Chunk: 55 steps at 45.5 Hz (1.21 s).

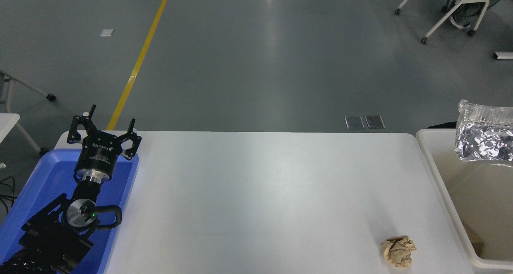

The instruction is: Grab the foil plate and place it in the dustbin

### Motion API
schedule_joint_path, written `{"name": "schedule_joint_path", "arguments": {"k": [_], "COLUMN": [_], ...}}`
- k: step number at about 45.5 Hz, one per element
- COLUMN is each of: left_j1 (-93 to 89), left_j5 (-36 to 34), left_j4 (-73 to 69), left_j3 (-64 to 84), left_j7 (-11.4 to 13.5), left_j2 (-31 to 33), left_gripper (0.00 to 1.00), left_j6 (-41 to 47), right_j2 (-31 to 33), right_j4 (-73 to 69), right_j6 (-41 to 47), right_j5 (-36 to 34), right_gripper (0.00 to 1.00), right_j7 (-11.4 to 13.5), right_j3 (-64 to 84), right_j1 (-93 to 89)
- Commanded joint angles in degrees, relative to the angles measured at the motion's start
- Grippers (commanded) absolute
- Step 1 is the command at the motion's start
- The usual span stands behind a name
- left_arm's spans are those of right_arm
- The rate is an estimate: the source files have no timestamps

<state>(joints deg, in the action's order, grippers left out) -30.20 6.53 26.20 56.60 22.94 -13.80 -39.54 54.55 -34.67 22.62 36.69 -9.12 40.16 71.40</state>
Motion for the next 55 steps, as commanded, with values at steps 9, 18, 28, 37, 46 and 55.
{"name": "schedule_joint_path", "arguments": {"k": [9,18,28,37,46,55], "left_j1": [-0.03,-0.03,-0.03,-0.12,-0.12,-0.12], "left_j5": [0.07,0.07,0.07,-0.02,-0.02,-0.02], "left_j4": [-0.01,-0.01,-0.01,0.08,-0.01,-0.01], "left_j3": [0.0,0.0,0.0,0.0,0.0,0.0], "left_j7": [0.0,0.0,0.0,-0.09,-0.09,-0.26], "left_j2": [0.0,0.0,0.0,0.0,0.0,0.0], "left_gripper": [1.0,1.0,1.0,1.0,1.0,1.0], "left_j6": [-0.01,-0.01,-0.01,-0.01,-0.1,-0.18], "right_j2": [-16.23,-17.46,-17.37,-16.32,-4.56,-1.9], "right_j4": [27.28,26.84,26.49,22.89,5.08,-18.57], "right_j6": [-11.01,-12.77,-13.13,-12.95,-12.07,-6.81], "right_j5": [-14.34,-19.2,-19.2,-18.67,-8.05,-0.74], "right_gripper": [0.0,0.0,1.0,1.0,1.0,1.0], "right_j7": [8.32,8.85,8.5,8.41,8.41,8.5], "right_j3": [-28.38,-28.38,-28.21,-27.68,-17.24,7.09], "right_j1": [-33.77,-36.06,-36.5,-35.1,-16.15,19.62]}}
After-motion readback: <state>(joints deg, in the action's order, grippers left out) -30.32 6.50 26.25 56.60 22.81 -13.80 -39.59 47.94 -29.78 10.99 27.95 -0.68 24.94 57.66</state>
